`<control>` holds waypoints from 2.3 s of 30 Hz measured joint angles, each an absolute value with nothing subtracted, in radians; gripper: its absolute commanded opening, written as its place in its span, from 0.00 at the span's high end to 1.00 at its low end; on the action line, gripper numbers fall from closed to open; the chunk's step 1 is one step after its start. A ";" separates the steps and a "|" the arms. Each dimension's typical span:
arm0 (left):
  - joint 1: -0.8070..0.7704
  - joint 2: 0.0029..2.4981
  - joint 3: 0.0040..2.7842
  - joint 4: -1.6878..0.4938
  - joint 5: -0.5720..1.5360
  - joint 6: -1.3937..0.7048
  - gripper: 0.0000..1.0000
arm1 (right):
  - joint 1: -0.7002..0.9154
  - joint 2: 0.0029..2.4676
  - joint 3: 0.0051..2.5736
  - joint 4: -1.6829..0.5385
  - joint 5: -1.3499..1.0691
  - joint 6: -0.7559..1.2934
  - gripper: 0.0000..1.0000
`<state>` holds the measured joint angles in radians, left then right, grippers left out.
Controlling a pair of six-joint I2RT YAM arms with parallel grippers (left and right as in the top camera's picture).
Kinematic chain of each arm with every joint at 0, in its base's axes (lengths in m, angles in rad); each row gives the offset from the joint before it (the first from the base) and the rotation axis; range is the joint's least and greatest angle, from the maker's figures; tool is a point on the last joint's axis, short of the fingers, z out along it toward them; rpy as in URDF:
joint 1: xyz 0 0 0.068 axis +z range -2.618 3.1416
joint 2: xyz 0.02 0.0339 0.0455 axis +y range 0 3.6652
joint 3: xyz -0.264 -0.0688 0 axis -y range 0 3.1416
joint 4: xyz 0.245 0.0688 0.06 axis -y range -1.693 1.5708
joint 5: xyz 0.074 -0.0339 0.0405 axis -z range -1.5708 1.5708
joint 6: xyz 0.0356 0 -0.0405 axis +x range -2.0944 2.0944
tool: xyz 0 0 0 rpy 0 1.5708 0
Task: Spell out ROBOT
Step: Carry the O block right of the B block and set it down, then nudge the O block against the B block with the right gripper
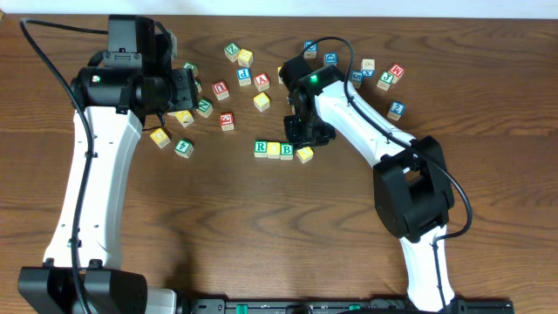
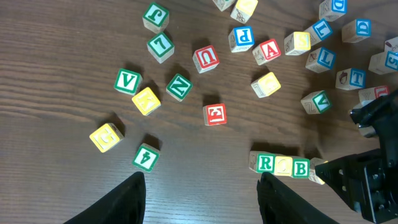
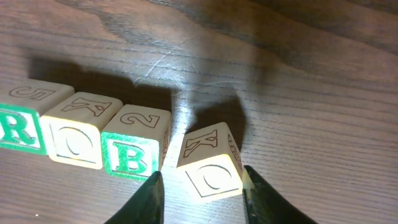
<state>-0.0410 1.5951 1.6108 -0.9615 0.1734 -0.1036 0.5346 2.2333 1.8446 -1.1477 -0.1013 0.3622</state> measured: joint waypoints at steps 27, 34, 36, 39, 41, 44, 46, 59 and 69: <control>-0.041 1.595 1.611 -0.961 0.173 -0.104 0.43 | 0.482 2.151 1.728 -1.104 -0.019 0.363 0.86; -0.041 1.595 1.611 -0.962 0.173 -0.104 0.43 | 0.474 2.151 1.632 -1.020 -0.027 0.363 0.87; -0.041 1.595 1.611 -0.962 0.173 -0.104 0.43 | 0.475 2.151 1.626 -1.015 -0.031 0.363 0.87; -0.041 1.595 1.611 -0.962 0.173 -0.104 0.43 | 0.475 2.151 1.626 -1.008 -0.034 0.363 0.87; -0.041 1.595 1.611 -0.962 0.173 -0.104 0.43 | 0.475 2.151 1.626 -1.008 -0.038 0.363 0.87; -0.041 1.595 1.611 -0.962 0.173 -0.104 0.43 | 0.476 2.151 1.626 -1.008 -0.048 0.363 0.87; -0.041 1.595 1.611 -0.962 0.173 -0.104 0.43 | 0.476 2.151 1.626 -1.008 -0.051 0.363 0.87; -0.041 1.595 1.611 -0.962 0.173 -0.104 0.43 | 0.505 2.151 1.626 -1.009 -0.057 0.363 0.86; -0.041 1.595 1.611 -0.962 0.173 -0.104 0.43 | 0.505 2.151 1.626 -1.008 -0.072 0.363 0.86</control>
